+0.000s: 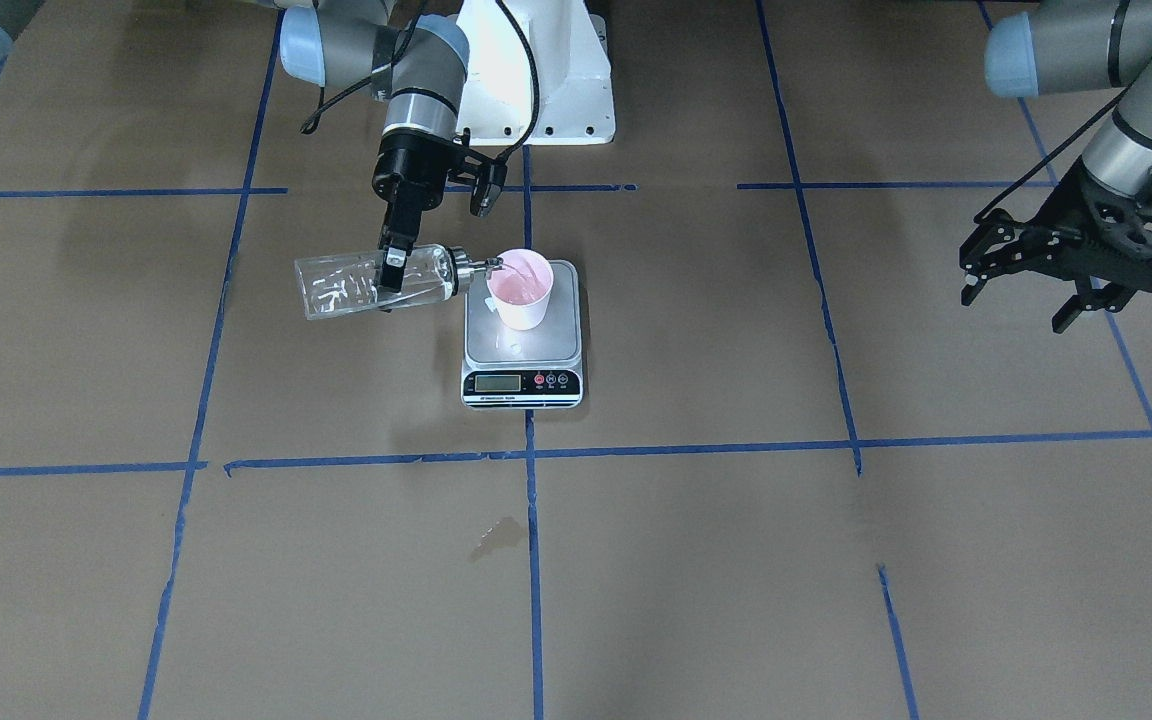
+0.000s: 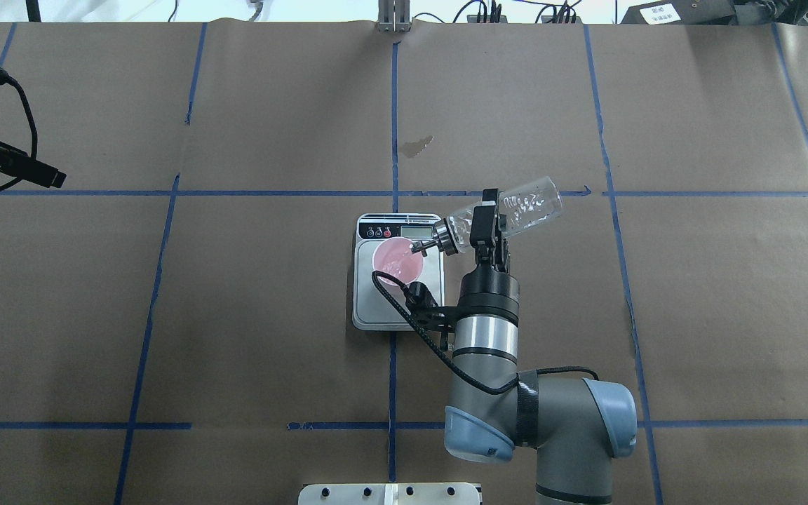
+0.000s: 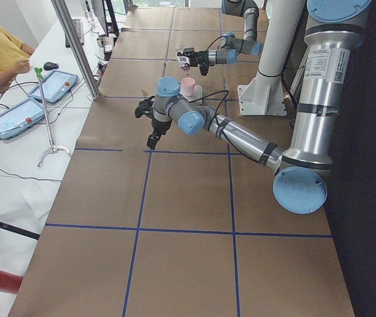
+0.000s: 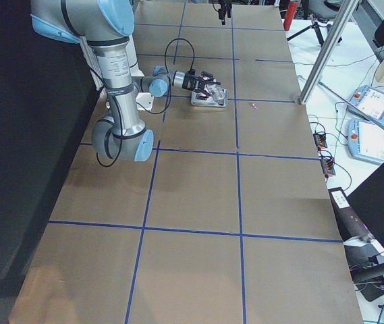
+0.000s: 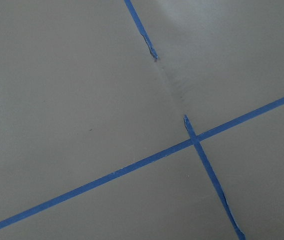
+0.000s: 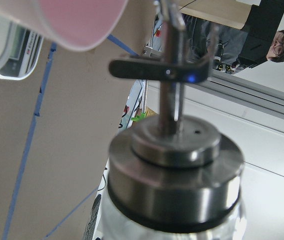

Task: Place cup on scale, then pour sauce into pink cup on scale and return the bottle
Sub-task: 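Tilt the bottle with the right gripper, spout over the pink cup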

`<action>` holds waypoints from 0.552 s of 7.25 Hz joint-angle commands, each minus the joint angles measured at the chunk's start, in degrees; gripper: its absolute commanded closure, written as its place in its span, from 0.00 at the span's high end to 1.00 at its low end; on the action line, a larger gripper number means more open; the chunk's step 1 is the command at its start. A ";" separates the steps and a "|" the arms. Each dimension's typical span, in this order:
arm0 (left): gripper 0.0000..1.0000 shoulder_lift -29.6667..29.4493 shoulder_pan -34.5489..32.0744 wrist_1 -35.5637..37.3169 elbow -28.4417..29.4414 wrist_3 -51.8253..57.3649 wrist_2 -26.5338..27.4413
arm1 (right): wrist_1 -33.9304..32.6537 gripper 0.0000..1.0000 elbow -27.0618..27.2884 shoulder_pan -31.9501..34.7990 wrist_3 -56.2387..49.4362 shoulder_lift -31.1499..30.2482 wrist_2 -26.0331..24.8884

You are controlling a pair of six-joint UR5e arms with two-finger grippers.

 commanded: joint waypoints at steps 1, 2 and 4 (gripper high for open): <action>1.00 0.00 0.00 0.00 0.00 -0.12 -0.10 | 0.05 0.00 0.13 0.10 -1.48 -0.09 -0.38; 1.00 0.00 0.00 0.00 0.00 -0.21 -0.10 | 0.05 0.00 0.65 0.11 -1.49 -0.26 -0.47; 1.00 -0.09 0.00 0.00 -0.17 -0.21 -0.10 | 0.66 0.00 0.83 0.11 0.43 -0.62 -0.38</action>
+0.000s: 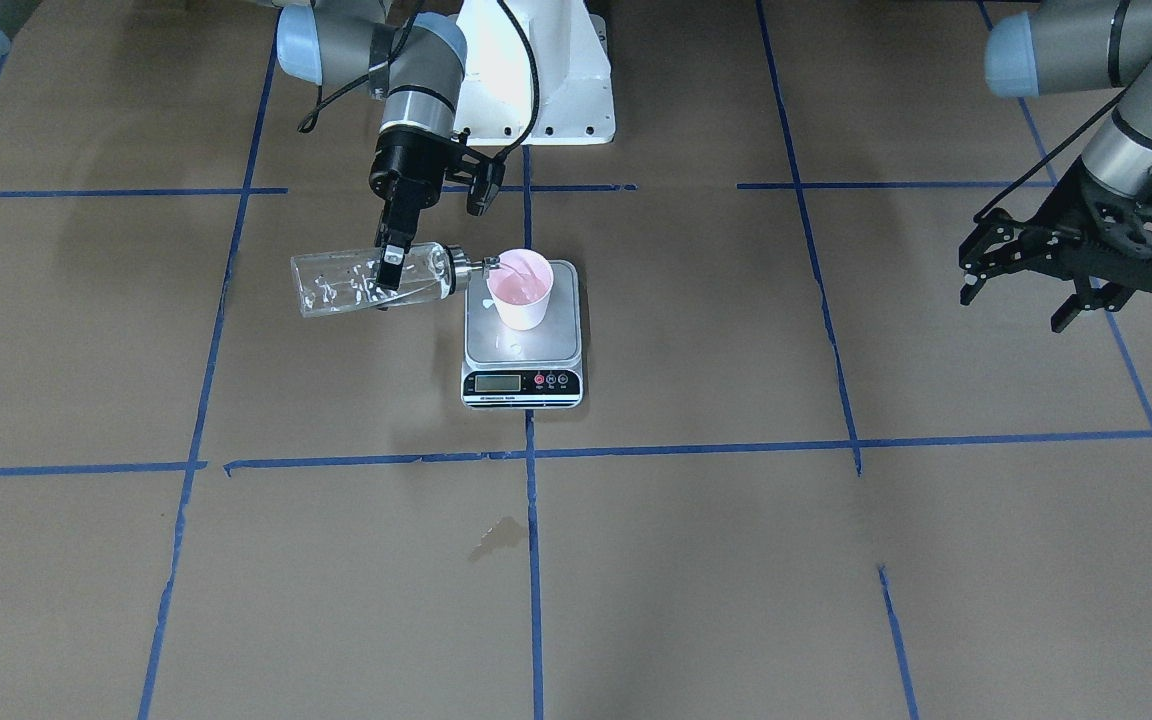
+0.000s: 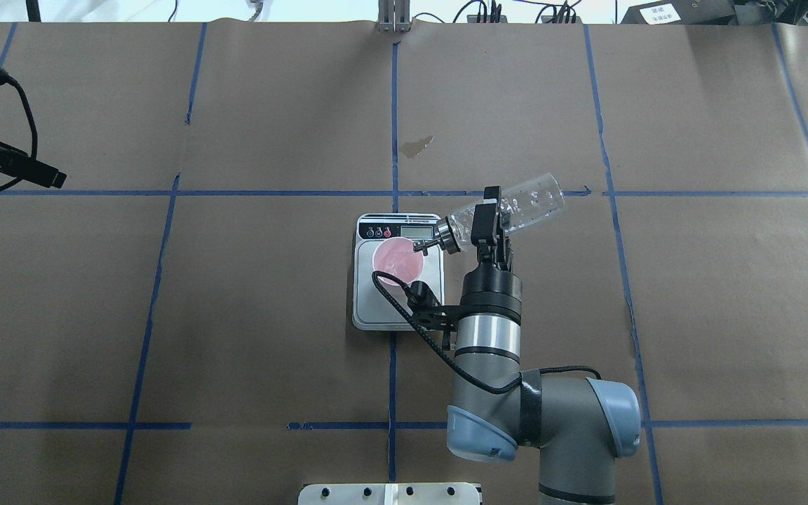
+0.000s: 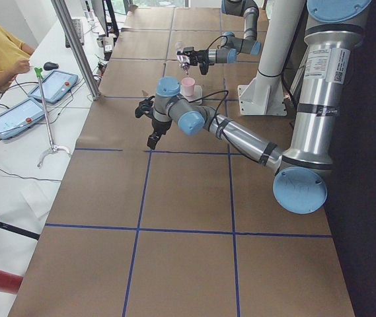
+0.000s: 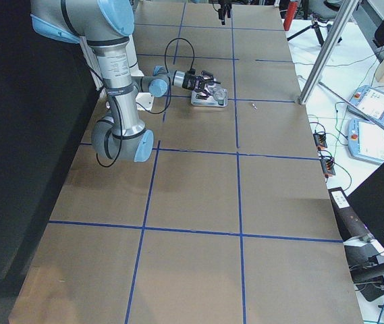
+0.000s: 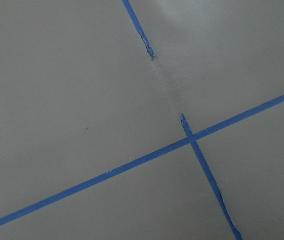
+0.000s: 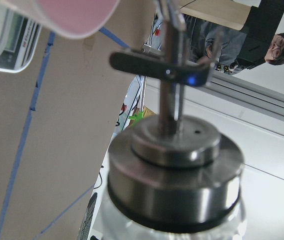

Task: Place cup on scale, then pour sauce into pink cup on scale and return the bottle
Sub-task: 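Tilt the bottle with the right gripper, spout over the pink cup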

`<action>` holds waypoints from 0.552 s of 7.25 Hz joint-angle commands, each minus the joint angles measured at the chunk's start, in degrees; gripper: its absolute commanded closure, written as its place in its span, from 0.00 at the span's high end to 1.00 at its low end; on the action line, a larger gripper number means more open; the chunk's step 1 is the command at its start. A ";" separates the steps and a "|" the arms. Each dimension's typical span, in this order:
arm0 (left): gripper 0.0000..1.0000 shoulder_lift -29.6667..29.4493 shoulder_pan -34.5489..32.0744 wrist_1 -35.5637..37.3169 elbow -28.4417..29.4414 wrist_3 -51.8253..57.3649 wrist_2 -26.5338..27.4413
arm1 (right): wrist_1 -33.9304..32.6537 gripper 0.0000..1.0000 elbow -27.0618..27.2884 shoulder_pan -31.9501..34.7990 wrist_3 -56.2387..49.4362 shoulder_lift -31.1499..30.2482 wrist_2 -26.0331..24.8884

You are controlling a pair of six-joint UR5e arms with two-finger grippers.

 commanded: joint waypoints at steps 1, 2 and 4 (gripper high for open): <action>1.00 -0.07 -0.09 -0.09 -0.20 -0.01 0.00 | 0.43 0.00 -0.19 -0.26 7.41 -0.47 0.10; 1.00 -0.16 -0.09 0.00 -0.29 -0.01 0.00 | 0.43 0.00 -0.28 -0.96 15.74 -0.38 0.18; 1.00 -0.16 -0.35 0.00 -0.56 -0.10 0.00 | 0.51 0.00 0.32 -1.40 30.19 -0.38 1.76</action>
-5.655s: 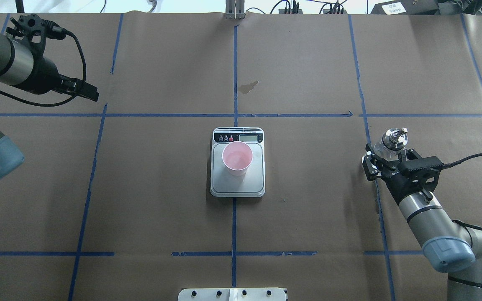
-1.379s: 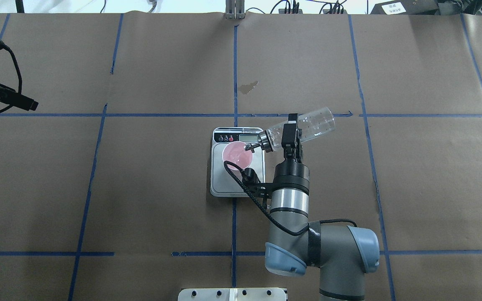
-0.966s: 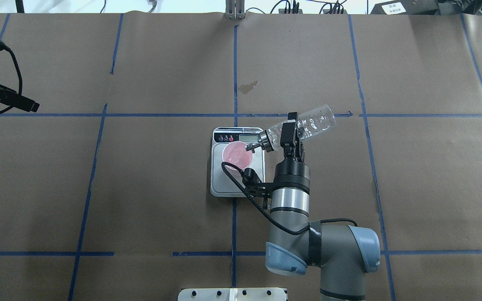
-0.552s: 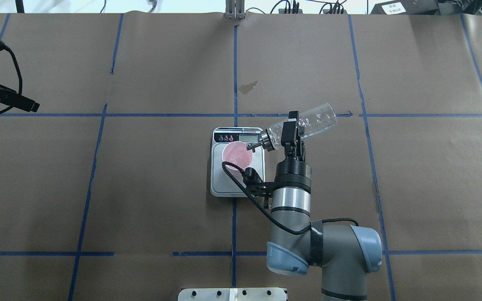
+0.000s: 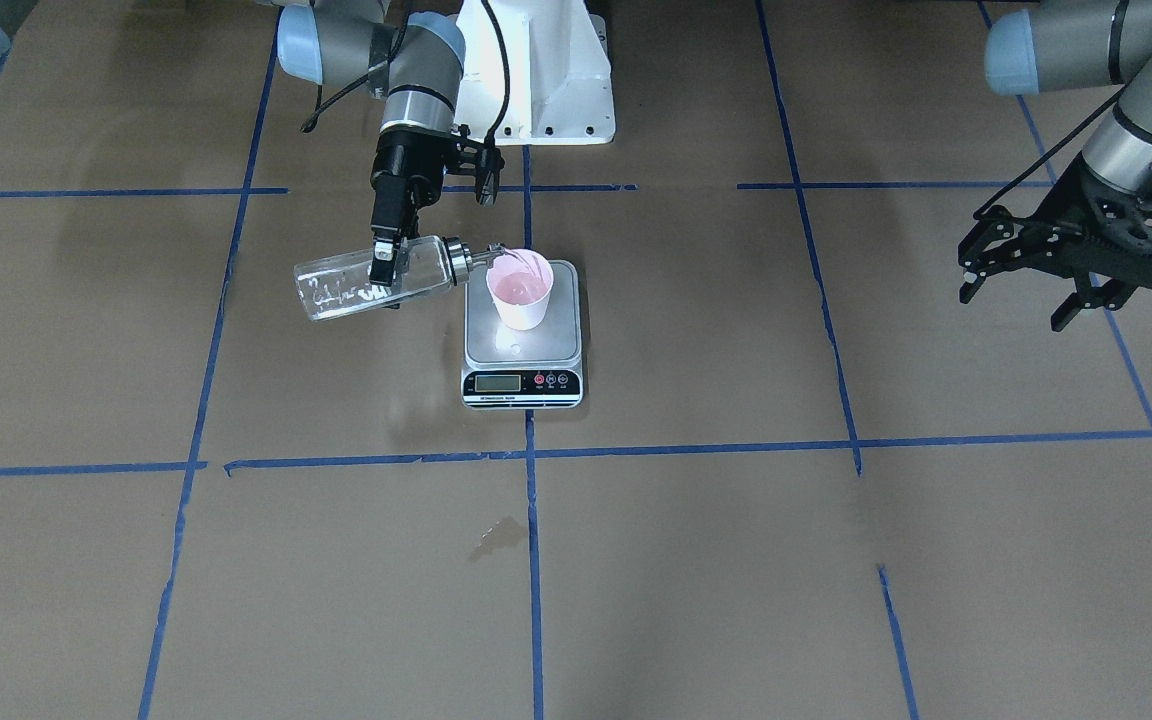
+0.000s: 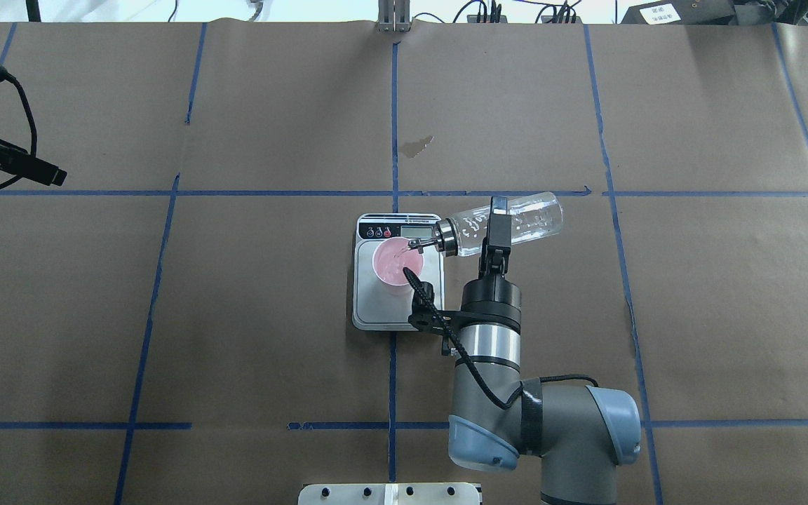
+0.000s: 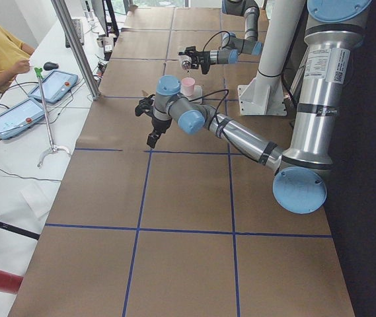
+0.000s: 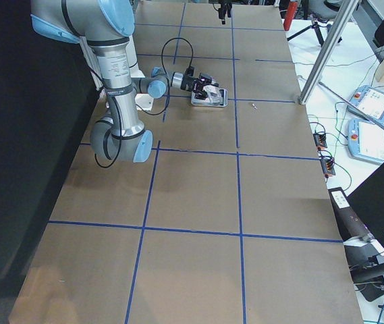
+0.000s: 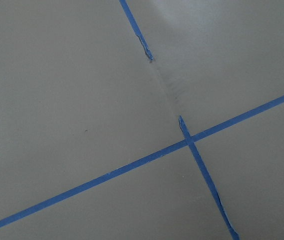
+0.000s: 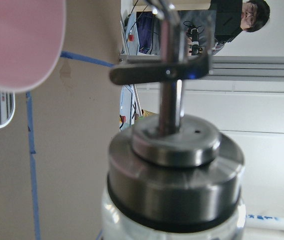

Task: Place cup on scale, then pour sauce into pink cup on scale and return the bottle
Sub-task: 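Turn the bottle upright and carry it back toward its start spot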

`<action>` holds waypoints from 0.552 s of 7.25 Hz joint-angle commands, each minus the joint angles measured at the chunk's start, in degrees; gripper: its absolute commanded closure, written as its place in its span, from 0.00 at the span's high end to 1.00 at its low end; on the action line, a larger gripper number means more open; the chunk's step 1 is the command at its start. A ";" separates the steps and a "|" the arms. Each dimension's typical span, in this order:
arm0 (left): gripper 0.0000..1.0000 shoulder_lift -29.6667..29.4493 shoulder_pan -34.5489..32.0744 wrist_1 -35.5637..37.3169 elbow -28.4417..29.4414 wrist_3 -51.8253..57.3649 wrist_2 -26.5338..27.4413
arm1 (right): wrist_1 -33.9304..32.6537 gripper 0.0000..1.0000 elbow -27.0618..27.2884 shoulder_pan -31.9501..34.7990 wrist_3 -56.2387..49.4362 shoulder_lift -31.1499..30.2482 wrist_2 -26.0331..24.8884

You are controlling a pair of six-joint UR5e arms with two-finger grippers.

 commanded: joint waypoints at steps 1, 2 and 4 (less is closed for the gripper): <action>1.00 -0.02 -0.50 0.01 -0.75 -0.12 0.09 | 0.51 0.00 2.63 -0.26 19.66 -0.14 4.74; 1.00 -0.02 -0.50 0.09 -1.11 -0.12 0.17 | 2.08 0.00 3.44 -0.26 28.05 -0.32 7.04; 1.00 -0.02 -0.50 0.09 -1.11 -0.29 0.18 | 15.89 0.00 4.49 0.00 43.88 -2.50 13.52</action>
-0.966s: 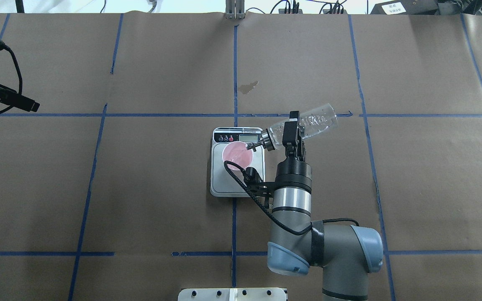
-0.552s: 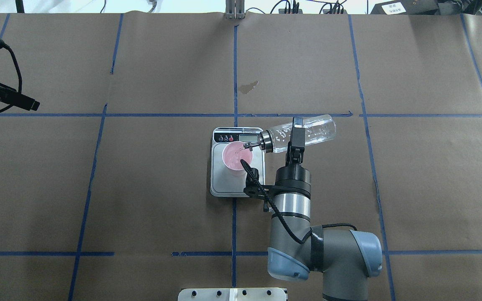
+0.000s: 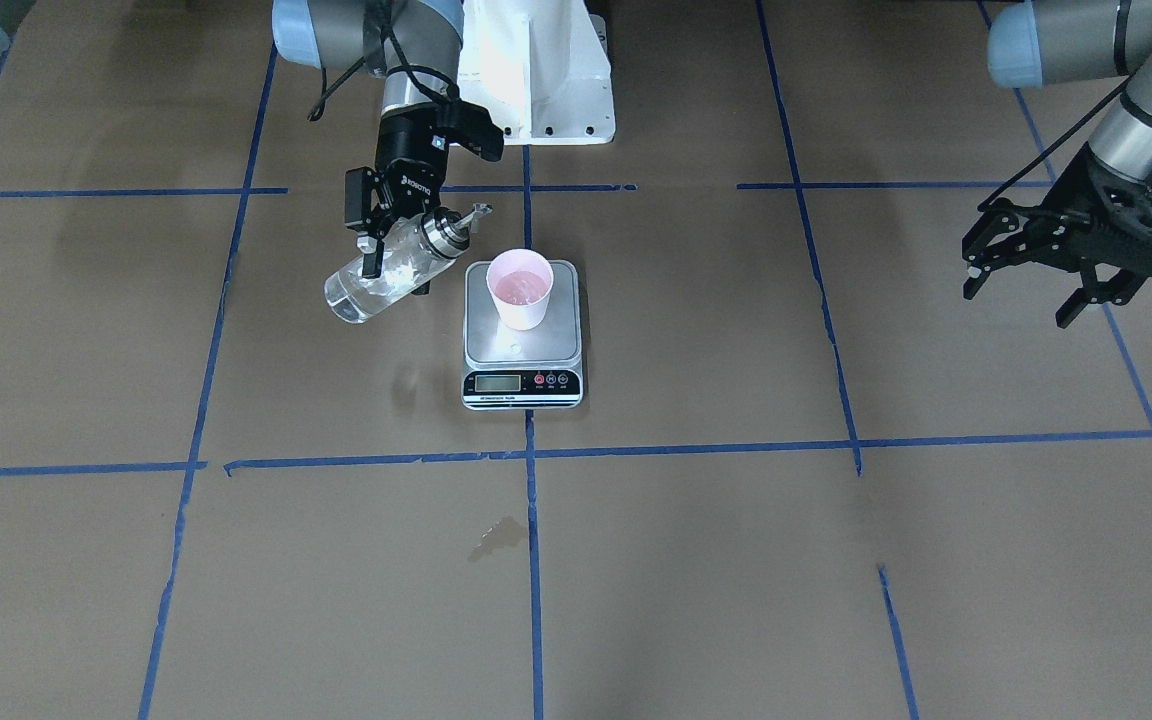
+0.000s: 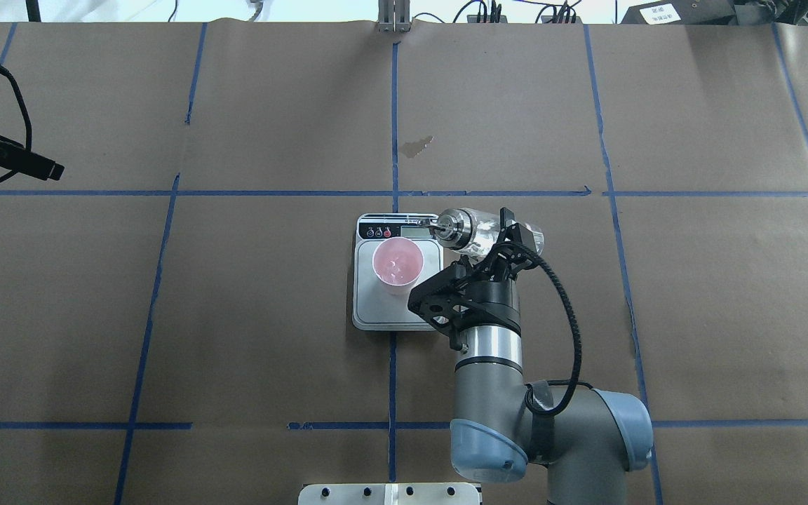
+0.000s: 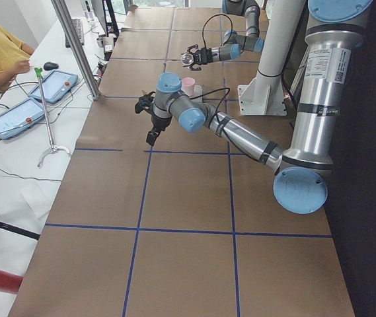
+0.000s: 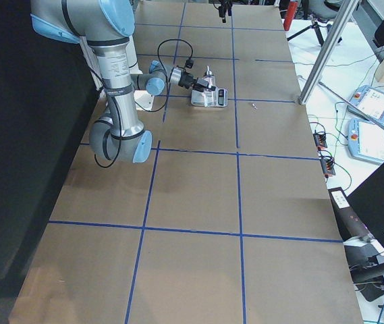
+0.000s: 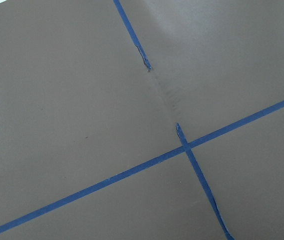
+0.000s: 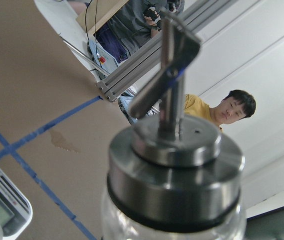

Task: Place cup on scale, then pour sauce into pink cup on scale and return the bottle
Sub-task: 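Turn the bottle upright and carry it back toward its start spot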

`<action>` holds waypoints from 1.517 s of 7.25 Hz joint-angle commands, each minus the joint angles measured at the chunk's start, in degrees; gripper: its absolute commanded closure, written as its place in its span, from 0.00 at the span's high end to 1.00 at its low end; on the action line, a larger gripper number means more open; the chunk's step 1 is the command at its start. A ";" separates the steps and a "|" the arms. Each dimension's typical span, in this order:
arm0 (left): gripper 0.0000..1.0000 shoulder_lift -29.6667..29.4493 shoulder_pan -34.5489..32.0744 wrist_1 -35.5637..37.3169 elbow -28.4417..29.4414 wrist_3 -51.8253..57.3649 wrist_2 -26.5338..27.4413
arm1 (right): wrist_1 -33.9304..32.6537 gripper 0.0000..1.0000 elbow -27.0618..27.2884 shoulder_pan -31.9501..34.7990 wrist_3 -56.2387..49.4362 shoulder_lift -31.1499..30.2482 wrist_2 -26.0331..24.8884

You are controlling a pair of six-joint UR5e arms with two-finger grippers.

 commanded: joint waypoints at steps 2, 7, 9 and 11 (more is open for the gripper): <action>1.00 -0.09 -0.03 0.01 -0.07 -0.10 0.02 | 33.42 0.00 2.19 0.37 14.46 -12.93 6.36; 1.00 -0.18 -0.03 0.01 0.02 -0.10 0.28 | 54.48 0.00 1.05 0.81 23.27 -31.54 6.62; 1.00 -0.35 -0.03 0.01 0.01 -0.19 0.28 | 54.48 0.00 -2.28 0.73 23.27 -31.90 6.54; 1.00 -0.44 -0.03 0.01 -0.07 -0.19 0.28 | 54.40 0.00 -3.70 0.73 23.27 -31.81 6.63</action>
